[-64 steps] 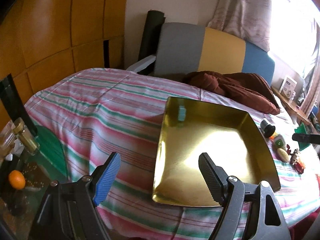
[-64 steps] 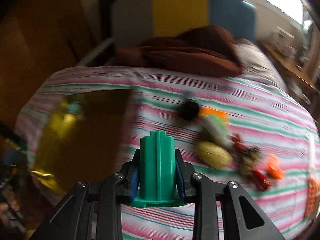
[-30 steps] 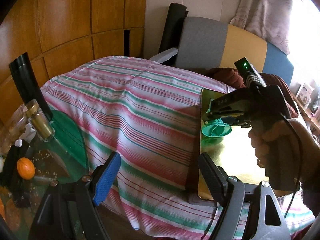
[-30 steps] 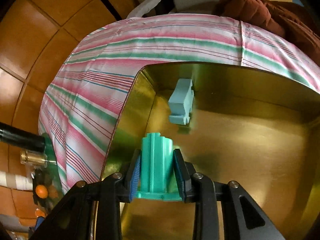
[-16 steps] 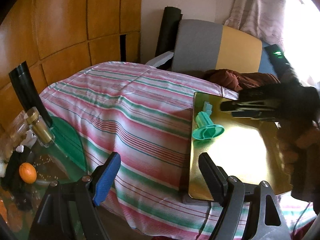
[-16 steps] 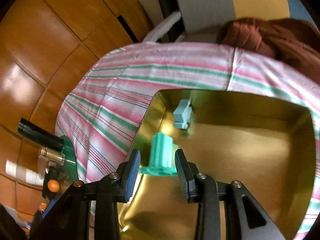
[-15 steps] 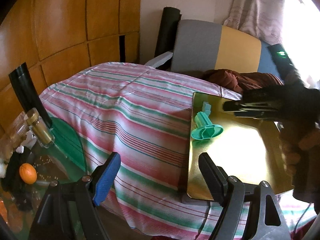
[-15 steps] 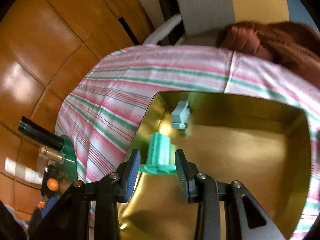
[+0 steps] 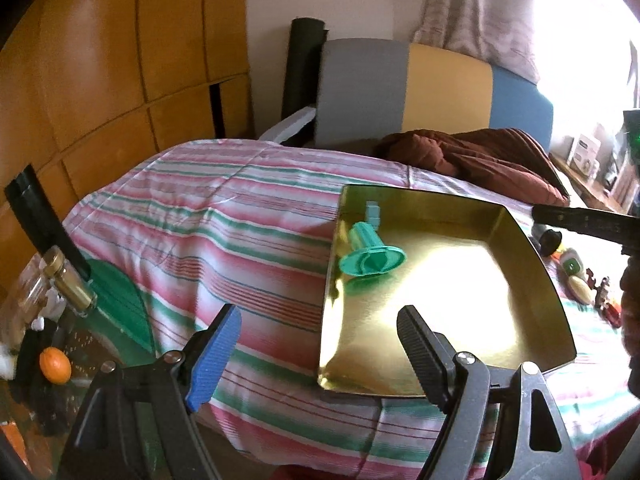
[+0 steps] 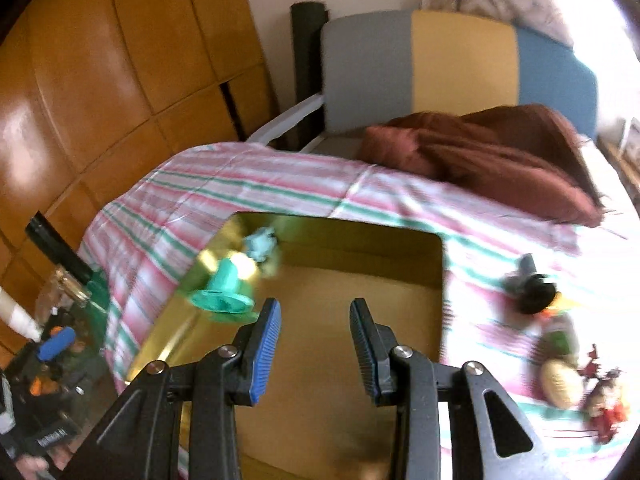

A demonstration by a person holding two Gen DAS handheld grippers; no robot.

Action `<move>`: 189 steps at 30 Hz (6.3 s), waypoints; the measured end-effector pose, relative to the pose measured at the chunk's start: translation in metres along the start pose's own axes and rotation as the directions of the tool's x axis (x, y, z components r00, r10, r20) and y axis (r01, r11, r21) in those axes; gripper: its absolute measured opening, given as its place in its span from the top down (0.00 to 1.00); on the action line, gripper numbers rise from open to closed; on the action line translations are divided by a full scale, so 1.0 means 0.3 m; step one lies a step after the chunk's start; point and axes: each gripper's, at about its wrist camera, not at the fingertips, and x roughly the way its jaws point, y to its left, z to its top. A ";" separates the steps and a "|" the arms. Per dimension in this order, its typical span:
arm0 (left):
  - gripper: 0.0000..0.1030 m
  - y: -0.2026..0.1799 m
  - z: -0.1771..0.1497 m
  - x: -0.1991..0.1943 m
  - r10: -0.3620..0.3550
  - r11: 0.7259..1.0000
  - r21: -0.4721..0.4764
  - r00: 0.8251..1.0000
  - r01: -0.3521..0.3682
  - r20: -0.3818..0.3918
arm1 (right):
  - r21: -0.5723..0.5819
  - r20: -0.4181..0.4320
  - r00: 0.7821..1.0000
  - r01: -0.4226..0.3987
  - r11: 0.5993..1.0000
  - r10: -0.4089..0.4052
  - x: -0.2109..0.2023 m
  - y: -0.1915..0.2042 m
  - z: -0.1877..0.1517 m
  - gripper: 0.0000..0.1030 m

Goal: Organize rigid objects
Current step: 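Grasp the black cylinder cup with the left gripper while the right moves to the toys, then carry the black cup over the tray while the right gripper grasps the yellow egg, then set the black cup down in the tray and open the left gripper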

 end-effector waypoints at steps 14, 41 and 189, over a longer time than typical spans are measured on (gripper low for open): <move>0.22 -0.186 0.031 0.003 -0.067 0.989 0.134 0.998 0.068 -0.012 | 0.225 0.061 0.969 0.222 0.949 -0.241 -0.170 -0.498 -0.107 0.65; 0.32 -0.874 0.274 0.219 -0.438 0.848 0.189 0.855 0.496 -0.278 | 0.676 0.038 0.962 0.175 0.716 -0.271 -0.268 -0.994 -0.316 0.65; 0.32 -0.102 -0.002 0.051 -0.009 0.998 0.066 0.996 0.016 -0.093 | 0.145 -0.217 0.951 0.256 0.956 -0.222 0.156 -0.628 -0.314 0.59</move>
